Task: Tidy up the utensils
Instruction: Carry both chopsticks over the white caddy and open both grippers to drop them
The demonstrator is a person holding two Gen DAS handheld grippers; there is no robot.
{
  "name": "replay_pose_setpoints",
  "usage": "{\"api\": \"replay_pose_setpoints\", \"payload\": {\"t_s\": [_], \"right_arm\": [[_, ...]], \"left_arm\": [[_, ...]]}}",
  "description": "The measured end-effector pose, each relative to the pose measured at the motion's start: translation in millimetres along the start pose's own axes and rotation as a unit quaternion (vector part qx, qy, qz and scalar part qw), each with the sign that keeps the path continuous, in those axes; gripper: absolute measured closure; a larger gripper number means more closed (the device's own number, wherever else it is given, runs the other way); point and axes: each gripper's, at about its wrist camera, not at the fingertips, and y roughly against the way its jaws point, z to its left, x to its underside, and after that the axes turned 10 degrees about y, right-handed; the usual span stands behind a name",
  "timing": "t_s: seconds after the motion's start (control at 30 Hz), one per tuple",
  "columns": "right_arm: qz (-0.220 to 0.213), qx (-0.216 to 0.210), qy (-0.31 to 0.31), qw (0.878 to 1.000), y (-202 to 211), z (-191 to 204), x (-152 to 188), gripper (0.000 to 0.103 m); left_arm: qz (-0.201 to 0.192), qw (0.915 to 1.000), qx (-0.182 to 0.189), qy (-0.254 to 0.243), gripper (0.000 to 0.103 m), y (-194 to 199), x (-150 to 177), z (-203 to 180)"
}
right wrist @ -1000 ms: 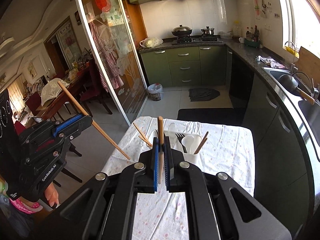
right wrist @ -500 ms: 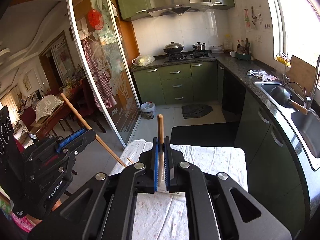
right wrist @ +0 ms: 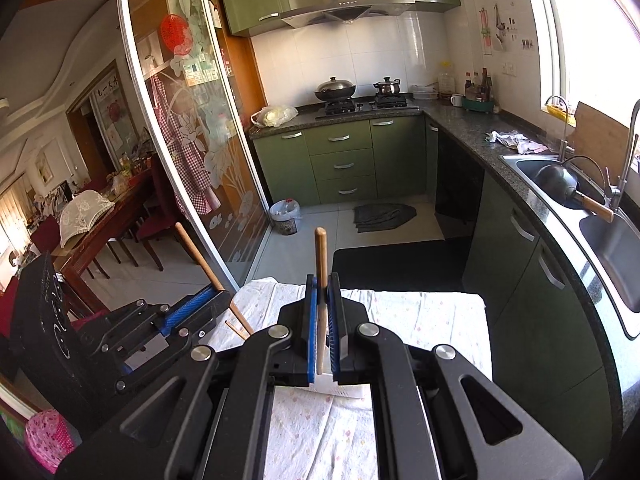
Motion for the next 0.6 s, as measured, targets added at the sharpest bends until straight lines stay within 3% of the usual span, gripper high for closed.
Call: {"api": "replay_pose_setpoints", "payload": {"t_s": [0.37, 0.6], "right_arm": [[0.001, 0.001, 0.002, 1.000, -4.7, 1.8, 2.8, 0.097], [0.003, -0.002, 0.004, 1.000, -9.3, 2.4, 3.2, 0.097]], "left_arm": [[-0.035, 0.9993, 0.012, 0.009, 0.097, -0.5, -5.4, -3.7], [-0.018, 0.9998, 0.001, 0.011, 0.097, -23.1, 2.4, 1.2]]}}
